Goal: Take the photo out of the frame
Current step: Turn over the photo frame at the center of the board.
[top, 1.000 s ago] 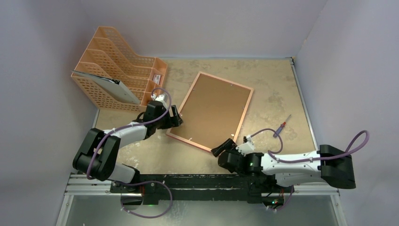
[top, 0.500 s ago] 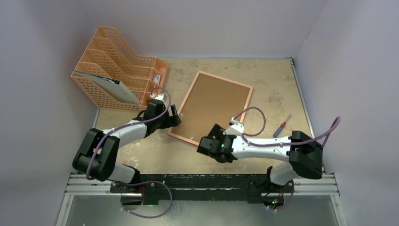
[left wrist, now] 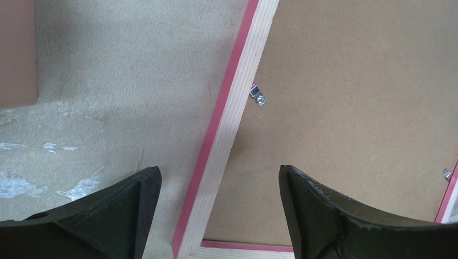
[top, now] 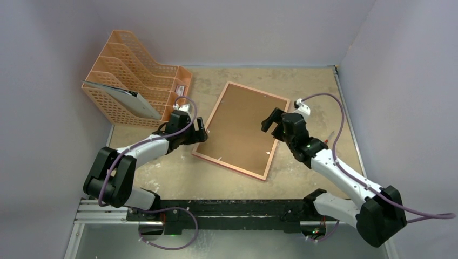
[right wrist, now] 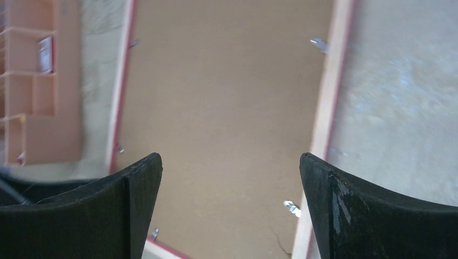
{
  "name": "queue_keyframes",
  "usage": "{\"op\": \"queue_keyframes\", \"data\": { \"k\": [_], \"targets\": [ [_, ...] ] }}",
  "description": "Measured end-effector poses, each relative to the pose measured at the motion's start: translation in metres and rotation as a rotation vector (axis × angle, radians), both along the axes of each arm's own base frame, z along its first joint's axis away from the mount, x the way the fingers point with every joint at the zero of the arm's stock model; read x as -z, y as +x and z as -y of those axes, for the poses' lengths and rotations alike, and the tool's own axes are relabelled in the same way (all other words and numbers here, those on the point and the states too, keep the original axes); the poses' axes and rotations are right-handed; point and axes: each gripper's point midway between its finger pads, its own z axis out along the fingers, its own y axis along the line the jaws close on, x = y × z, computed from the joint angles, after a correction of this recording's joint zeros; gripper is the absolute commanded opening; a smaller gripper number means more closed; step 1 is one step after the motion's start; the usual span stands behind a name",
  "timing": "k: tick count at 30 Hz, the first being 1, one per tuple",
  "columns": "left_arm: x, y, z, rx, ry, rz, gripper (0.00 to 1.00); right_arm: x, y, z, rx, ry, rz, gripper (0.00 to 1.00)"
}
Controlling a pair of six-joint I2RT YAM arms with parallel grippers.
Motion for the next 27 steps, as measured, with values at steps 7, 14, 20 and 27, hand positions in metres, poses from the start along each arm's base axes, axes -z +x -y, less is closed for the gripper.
{"op": "queue_keyframes", "data": {
  "k": [7,14,20,27],
  "targets": [
    [-0.001,-0.001,-0.001,0.013,0.015,-0.004,0.84,-0.035,0.024,-0.033,-0.159,-0.036,0.039,0.99],
    [0.000,0.001,-0.003,0.012,0.030,0.000,0.84,-0.001,0.043,-0.004,-0.113,-0.142,-0.048,0.99],
    [0.012,-0.001,-0.004,0.030,0.055,-0.028,0.84,0.018,0.066,0.033,-0.062,-0.093,-0.086,0.99],
    [0.012,0.001,0.005,0.067,0.023,-0.019,0.84,0.052,0.061,0.045,-0.107,0.015,-0.107,0.99]
  ]
}}
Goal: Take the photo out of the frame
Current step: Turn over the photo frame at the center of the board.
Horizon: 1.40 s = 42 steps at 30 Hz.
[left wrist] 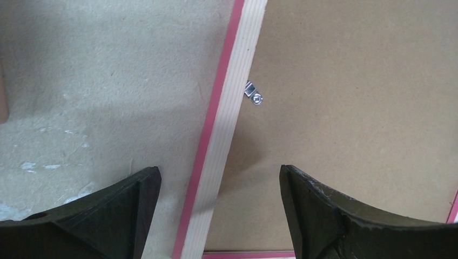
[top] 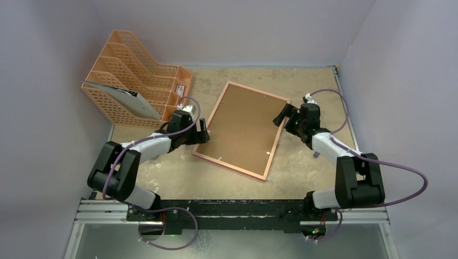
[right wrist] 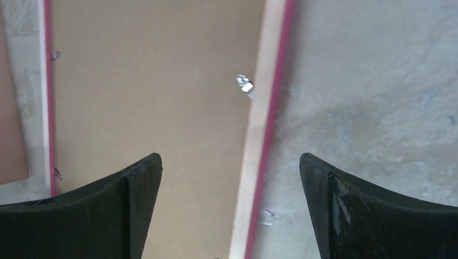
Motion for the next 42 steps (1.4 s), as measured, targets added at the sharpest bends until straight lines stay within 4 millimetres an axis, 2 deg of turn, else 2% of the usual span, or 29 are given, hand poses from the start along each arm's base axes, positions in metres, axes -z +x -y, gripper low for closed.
{"op": "queue_keyframes", "data": {
  "k": [4,8,14,23,28,31,35,42],
  "targets": [
    [-0.001,0.001,0.006,0.020,-0.030,0.010,0.83,0.019,-0.007,0.011,0.006,0.037,-0.039,0.99],
    [-0.001,0.001,0.013,0.039,-0.062,0.027,0.83,0.022,-0.003,0.002,-0.032,0.063,-0.029,0.99],
    [-0.002,-0.007,0.029,0.087,-0.117,0.064,0.82,0.048,-0.001,-0.003,-0.065,0.065,-0.075,0.99],
    [-0.002,-0.024,0.048,0.141,-0.161,0.089,0.78,0.048,0.022,-0.004,-0.113,0.030,-0.021,0.99],
    [-0.003,-0.052,0.063,0.190,-0.206,0.090,0.78,0.049,0.029,-0.001,-0.130,-0.009,-0.012,0.99],
    [-0.004,-0.075,0.074,0.228,-0.231,0.073,0.78,0.050,0.029,0.000,-0.144,-0.030,-0.012,0.99],
    [-0.004,-0.094,0.081,0.249,-0.246,0.046,0.77,0.051,0.027,0.000,-0.161,-0.048,-0.016,0.99],
    [-0.003,-0.112,0.073,0.228,-0.240,0.013,0.78,0.051,0.025,0.000,-0.164,-0.071,-0.020,0.99]
  ]
}}
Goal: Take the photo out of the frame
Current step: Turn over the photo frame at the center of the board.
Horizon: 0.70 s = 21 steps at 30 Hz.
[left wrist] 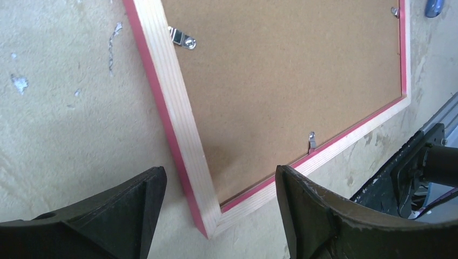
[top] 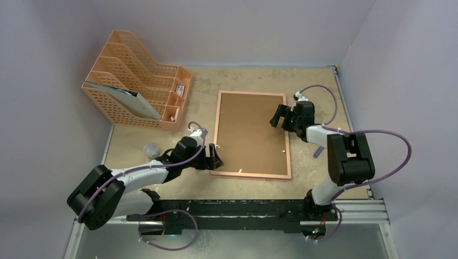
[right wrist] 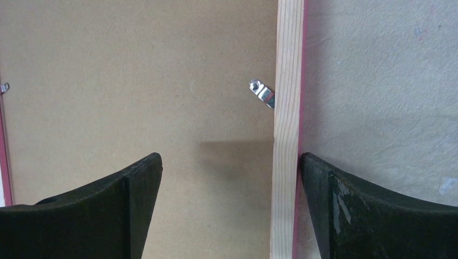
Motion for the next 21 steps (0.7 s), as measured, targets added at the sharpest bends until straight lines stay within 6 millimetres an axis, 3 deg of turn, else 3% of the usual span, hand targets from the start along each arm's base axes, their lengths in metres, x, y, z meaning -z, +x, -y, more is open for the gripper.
{"op": "queue_keyframes", "data": {
  "k": [8,13,16,21],
  "targets": [
    [0.001,-0.001,-0.013,-0.046,0.047,-0.005,0.84,0.002,-0.014,0.006,0.028,-0.043,-0.042,0.99],
    [0.000,0.010,-0.015,-0.048,0.126,-0.014,0.87,0.002,-0.014,0.010,0.047,-0.065,-0.061,0.99],
    [-0.002,0.030,-0.015,-0.053,0.168,-0.021,0.88,0.002,-0.010,0.009,0.048,-0.065,-0.067,0.99],
    [-0.014,0.082,-0.021,-0.106,0.163,-0.010,0.89,0.002,-0.002,0.007,0.046,-0.059,-0.067,0.99]
  ]
}}
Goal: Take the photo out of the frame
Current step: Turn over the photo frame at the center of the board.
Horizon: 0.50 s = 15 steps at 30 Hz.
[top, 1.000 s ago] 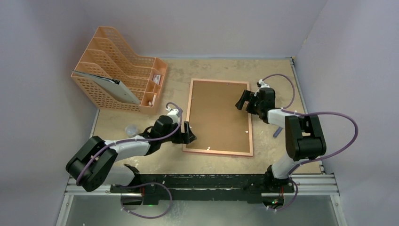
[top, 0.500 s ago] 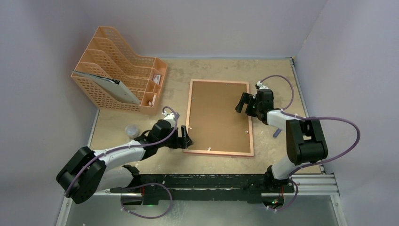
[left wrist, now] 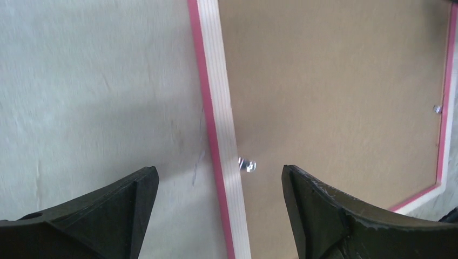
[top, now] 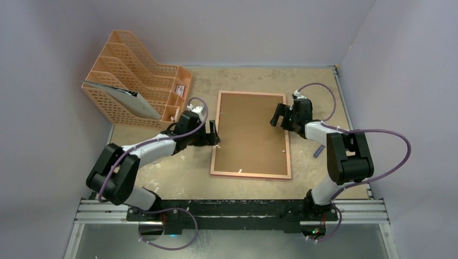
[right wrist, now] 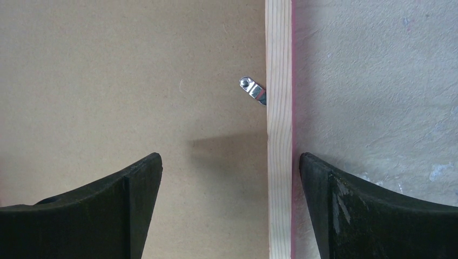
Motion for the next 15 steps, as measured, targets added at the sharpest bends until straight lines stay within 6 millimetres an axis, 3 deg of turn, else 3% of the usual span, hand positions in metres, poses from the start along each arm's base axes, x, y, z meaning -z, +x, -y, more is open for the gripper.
{"op": "queue_keyframes", "data": {
  "k": [3,6,10,15],
  "targets": [
    [-0.004,0.023,0.004,0.005,-0.010,0.018,0.88,0.000,0.001,0.000,0.002,0.003,0.000,0.99],
    [0.000,0.032,0.015,0.043,-0.029,0.017,0.87,-0.001,0.001,-0.002,-0.001,0.012,0.001,0.99],
    [0.012,0.030,0.022,0.078,-0.044,-0.012,0.83,-0.001,0.000,-0.006,-0.019,0.028,0.000,0.99],
    [0.012,0.027,0.028,0.110,-0.082,-0.001,0.81,-0.001,-0.001,-0.008,-0.051,0.026,-0.001,0.99]
  ]
}}
